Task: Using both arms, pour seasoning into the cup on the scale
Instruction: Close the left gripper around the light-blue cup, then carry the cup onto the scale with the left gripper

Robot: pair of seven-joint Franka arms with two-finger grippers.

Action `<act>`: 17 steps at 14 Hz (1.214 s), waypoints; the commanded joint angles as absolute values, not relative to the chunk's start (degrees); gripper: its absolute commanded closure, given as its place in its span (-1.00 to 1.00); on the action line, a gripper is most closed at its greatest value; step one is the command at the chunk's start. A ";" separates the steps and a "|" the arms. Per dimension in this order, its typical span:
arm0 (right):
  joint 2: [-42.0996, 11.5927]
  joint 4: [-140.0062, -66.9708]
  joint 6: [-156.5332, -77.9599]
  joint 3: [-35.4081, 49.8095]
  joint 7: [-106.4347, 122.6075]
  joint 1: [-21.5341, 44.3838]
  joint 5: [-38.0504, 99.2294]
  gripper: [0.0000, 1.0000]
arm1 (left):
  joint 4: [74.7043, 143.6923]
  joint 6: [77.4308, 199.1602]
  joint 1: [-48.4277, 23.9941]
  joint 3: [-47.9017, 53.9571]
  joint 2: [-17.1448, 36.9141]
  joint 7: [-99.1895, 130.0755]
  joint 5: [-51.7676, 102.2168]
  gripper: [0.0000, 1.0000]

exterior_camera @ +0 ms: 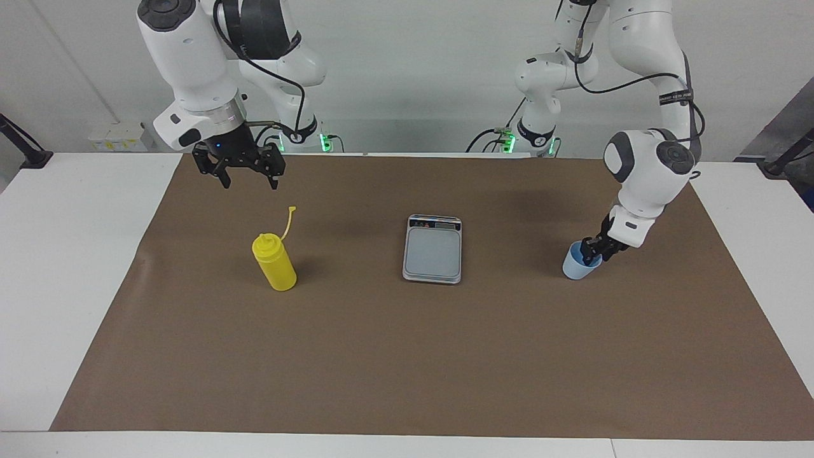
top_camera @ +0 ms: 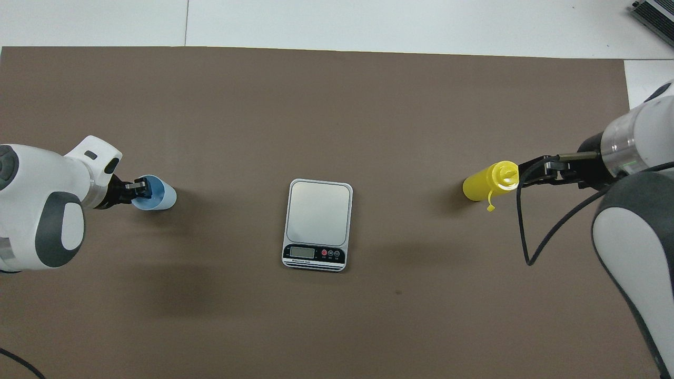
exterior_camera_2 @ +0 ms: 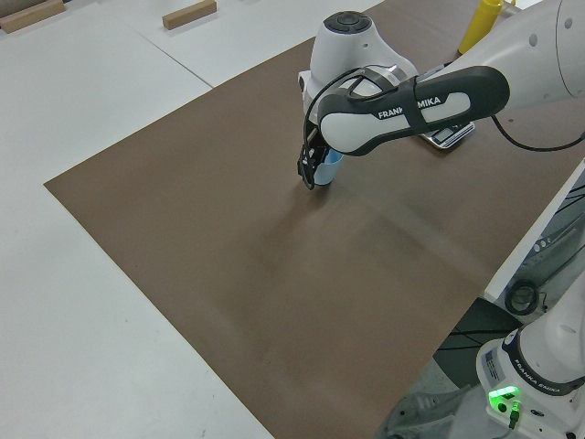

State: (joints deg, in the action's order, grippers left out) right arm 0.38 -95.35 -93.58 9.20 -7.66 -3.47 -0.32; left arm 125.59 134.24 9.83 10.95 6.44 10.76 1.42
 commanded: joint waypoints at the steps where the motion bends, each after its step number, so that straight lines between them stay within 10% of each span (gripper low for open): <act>1: 1.76 -97.03 -94.31 9.40 -8.09 -4.13 -0.53 -1.00 | 125.78 135.00 9.67 10.99 6.77 10.20 2.02 1.00; 11: 1.76 -97.03 -94.39 9.40 -8.09 -4.13 -0.53 -1.00 | 103.64 109.09 6.60 11.60 5.54 10.90 1.67 1.00; 17: 0.97 -95.02 -95.09 9.40 -7.74 -4.13 -0.53 -1.00 | 102.65 108.54 -5.34 12.22 4.48 21.87 1.49 1.00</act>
